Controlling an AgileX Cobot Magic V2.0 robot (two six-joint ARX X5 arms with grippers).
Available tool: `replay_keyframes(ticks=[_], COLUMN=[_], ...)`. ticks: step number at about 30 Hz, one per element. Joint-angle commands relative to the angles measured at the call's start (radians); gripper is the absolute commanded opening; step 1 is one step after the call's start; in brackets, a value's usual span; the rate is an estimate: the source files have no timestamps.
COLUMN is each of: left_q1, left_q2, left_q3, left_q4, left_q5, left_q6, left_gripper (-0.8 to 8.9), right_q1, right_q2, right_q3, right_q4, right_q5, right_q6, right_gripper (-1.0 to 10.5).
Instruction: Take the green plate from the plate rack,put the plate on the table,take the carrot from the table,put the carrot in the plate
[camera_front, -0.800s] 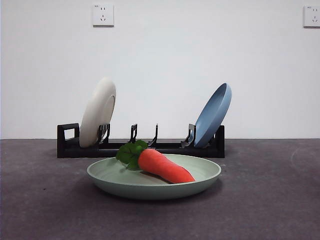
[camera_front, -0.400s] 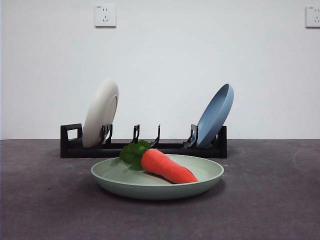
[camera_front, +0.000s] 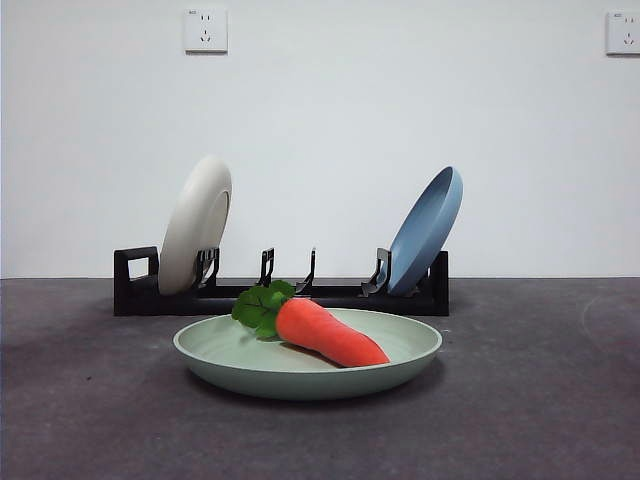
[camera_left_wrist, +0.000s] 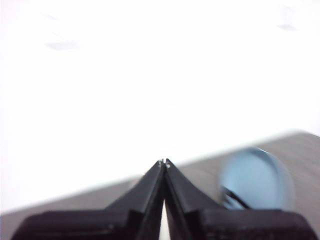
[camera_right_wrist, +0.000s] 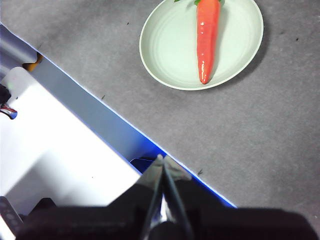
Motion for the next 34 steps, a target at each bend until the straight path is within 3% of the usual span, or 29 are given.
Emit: replay_keyframes(ticks=[1, 9, 20, 26, 34], left_q1=[0.097, 0.278, 0.327, 0.332, 0.332], left_q2=[-0.078, -0.320, -0.567, -0.645, -0.669], left_q3=[-0.100, -0.473, -0.862, -0.962, -0.965], left_q4=[0.080, 0.201, 0.217, 0.214, 0.105], left_q5=[0.006, 0.005, 0.016, 0.016, 0.019], left_q6=[0.051, 0.079, 0.067, 0.065, 0.059], left_gripper=[-0.03, -0.03, -0.03, -0.03, -0.03], right_q1=[0.003, 0.003, 0.003, 0.003, 0.003], right_q2=[0.000, 0.000, 0.000, 0.000, 0.000], right_q3=[-0.004, -0.004, -0.004, -0.004, -0.004], right_q4=[0.005, 0.005, 0.005, 0.005, 0.005], right_q5=[0.003, 0.002, 0.003, 0.003, 0.003], right_q6=[0.002, 0.002, 0.002, 0.002, 0.002], right_gripper=[0.0, 0.0, 0.0, 0.0, 0.0])
